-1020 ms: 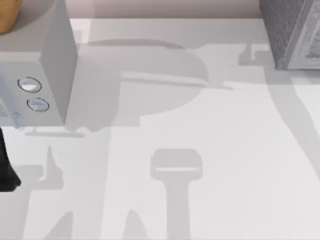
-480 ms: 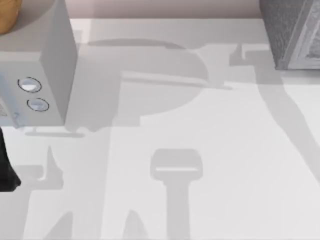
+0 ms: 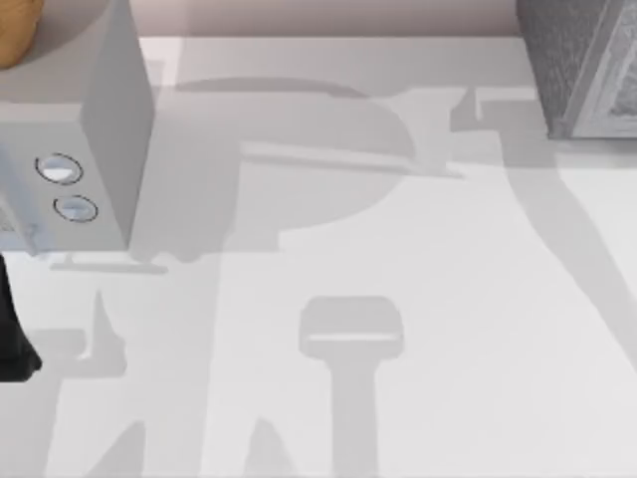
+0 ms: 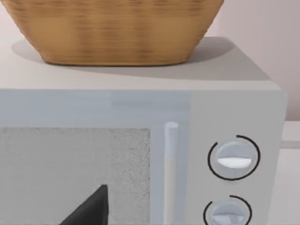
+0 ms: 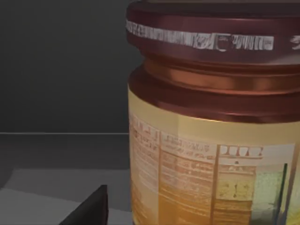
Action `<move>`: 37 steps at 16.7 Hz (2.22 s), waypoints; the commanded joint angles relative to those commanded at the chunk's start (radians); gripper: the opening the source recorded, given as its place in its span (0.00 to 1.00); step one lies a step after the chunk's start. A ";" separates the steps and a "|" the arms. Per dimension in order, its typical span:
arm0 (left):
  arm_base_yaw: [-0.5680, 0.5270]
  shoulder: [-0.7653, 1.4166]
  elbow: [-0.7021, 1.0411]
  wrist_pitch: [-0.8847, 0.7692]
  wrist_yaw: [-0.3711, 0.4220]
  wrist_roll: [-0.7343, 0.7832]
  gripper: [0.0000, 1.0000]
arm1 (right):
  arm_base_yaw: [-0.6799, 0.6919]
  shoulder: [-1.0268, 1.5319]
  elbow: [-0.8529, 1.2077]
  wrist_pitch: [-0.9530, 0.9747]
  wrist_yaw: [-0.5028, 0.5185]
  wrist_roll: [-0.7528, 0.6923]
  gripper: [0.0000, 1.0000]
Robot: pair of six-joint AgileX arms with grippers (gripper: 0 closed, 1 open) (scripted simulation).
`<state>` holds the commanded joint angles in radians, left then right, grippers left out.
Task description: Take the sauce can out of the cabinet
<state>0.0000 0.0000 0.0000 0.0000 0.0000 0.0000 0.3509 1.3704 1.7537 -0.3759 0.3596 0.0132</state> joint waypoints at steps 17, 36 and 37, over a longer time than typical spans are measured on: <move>0.000 0.000 0.000 0.000 0.000 0.000 1.00 | -0.065 0.205 0.179 0.024 -0.064 0.001 0.62; 0.000 0.000 0.000 0.000 0.000 0.000 1.00 | -0.048 0.191 0.183 0.007 -0.048 0.002 0.00; 0.000 0.000 0.000 0.000 0.000 0.000 1.00 | -0.024 0.173 0.190 -0.016 -0.025 0.002 0.00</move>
<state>0.0000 0.0000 0.0000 0.0000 0.0000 0.0000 0.3265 1.5435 1.9439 -0.3921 0.3341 0.0148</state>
